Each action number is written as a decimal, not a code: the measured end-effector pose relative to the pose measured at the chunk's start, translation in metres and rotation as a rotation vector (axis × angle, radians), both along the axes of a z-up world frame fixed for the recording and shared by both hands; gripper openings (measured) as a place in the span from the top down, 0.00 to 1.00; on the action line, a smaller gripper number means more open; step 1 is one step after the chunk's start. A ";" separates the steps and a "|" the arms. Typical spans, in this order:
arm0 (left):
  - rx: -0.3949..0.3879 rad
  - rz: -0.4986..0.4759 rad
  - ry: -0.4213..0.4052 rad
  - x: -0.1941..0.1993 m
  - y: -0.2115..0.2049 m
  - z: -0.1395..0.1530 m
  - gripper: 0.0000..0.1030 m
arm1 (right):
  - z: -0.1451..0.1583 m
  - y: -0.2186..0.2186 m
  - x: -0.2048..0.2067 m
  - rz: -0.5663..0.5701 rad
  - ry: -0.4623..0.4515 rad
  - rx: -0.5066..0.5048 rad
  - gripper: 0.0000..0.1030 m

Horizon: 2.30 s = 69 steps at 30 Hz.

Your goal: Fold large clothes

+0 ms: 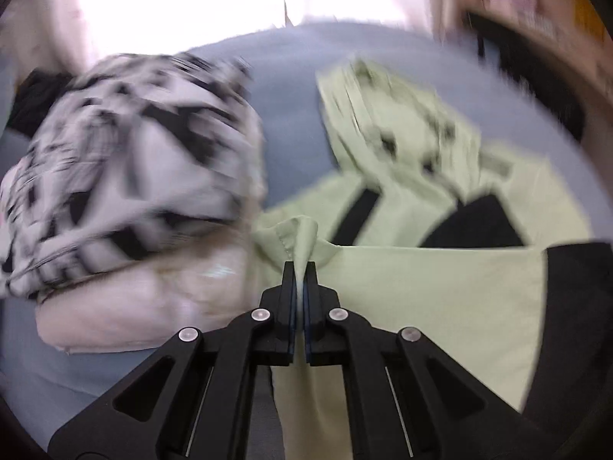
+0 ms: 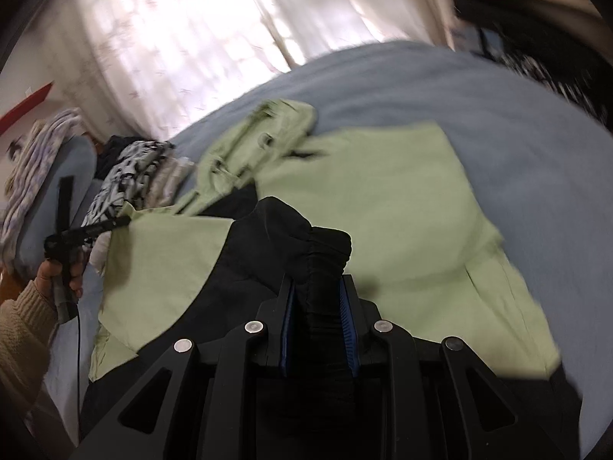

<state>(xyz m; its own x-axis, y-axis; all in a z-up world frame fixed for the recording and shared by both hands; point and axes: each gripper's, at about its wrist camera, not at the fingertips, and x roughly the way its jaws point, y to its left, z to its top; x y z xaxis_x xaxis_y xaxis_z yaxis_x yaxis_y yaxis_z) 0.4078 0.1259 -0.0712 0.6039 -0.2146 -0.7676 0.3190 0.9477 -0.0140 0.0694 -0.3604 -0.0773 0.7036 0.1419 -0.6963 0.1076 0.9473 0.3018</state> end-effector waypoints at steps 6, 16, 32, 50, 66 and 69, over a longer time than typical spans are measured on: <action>-0.065 0.147 -0.104 -0.007 0.056 0.001 0.99 | 0.021 0.025 0.086 0.045 -0.097 -0.072 0.79; -0.032 0.192 -0.123 -0.001 0.059 -0.017 0.98 | -0.027 0.009 0.183 -0.050 0.206 -0.074 0.59; -0.194 0.280 -0.119 -0.092 0.014 0.021 0.97 | 0.009 0.041 0.116 0.086 0.073 -0.036 0.39; -0.060 0.503 0.023 -0.107 -0.013 -0.089 0.98 | -0.032 0.051 0.099 0.057 0.152 0.009 0.42; -0.133 0.461 -0.048 -0.244 0.005 0.035 0.97 | 0.080 0.031 -0.038 0.051 0.027 0.130 0.41; -0.138 0.460 -0.067 -0.284 0.002 0.058 0.97 | 0.103 0.029 -0.078 0.058 -0.011 0.123 0.39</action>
